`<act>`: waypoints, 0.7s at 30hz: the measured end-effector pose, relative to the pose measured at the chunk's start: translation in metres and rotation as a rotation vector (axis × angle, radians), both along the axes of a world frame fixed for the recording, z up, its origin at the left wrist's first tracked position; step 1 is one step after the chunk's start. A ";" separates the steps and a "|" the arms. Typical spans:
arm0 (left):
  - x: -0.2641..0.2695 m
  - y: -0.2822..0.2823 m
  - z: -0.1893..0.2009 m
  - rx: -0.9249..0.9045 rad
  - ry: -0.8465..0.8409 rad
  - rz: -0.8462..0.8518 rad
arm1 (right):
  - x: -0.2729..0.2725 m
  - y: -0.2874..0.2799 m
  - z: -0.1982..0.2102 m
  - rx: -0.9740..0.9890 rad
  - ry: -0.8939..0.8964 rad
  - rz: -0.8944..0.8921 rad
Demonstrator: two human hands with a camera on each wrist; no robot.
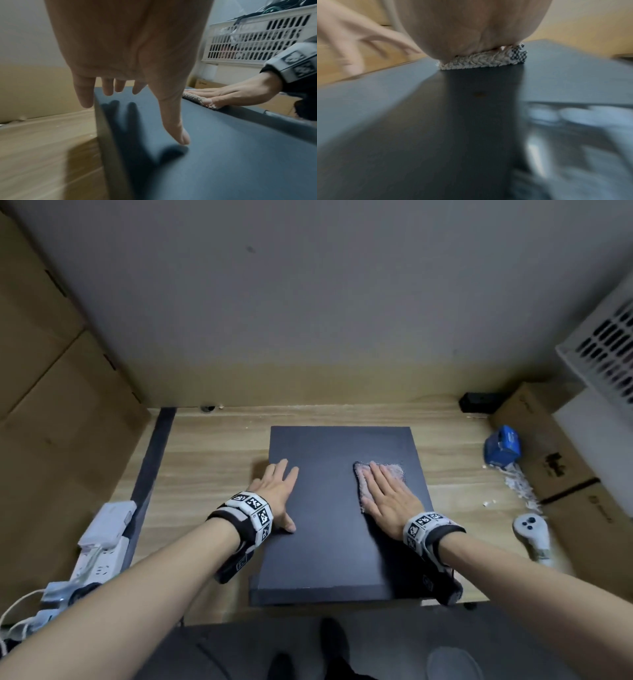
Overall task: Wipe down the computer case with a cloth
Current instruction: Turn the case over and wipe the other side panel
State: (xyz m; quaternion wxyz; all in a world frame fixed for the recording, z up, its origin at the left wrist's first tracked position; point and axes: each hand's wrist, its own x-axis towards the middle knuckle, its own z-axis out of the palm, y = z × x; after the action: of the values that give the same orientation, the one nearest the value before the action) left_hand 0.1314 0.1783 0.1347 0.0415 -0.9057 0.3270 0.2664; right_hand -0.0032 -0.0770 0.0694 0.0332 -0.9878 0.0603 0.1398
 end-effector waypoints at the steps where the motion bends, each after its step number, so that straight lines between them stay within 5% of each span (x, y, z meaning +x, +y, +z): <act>1: -0.004 -0.005 0.000 -0.009 0.021 -0.012 | -0.007 -0.014 -0.002 -0.004 0.009 -0.062; 9: -0.052 -0.024 -0.011 -0.107 0.112 -0.141 | -0.085 -0.010 0.000 0.092 0.044 -0.353; 15: -0.090 -0.051 -0.016 -0.155 0.119 -0.261 | -0.162 0.042 0.015 0.181 -0.025 -0.241; 18: -0.107 -0.068 -0.015 -0.177 0.119 -0.313 | -0.194 0.064 0.025 0.420 -0.123 -0.181; 21: -0.116 -0.085 -0.010 -0.204 0.110 -0.333 | -0.203 0.057 0.037 0.785 -0.295 -0.398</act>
State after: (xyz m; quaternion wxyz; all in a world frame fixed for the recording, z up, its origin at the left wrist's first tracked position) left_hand 0.0153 0.0931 0.1245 -0.0249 -0.8226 0.4995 0.2706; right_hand -0.2065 -0.0200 0.1062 0.4389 -0.8791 0.1860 0.0009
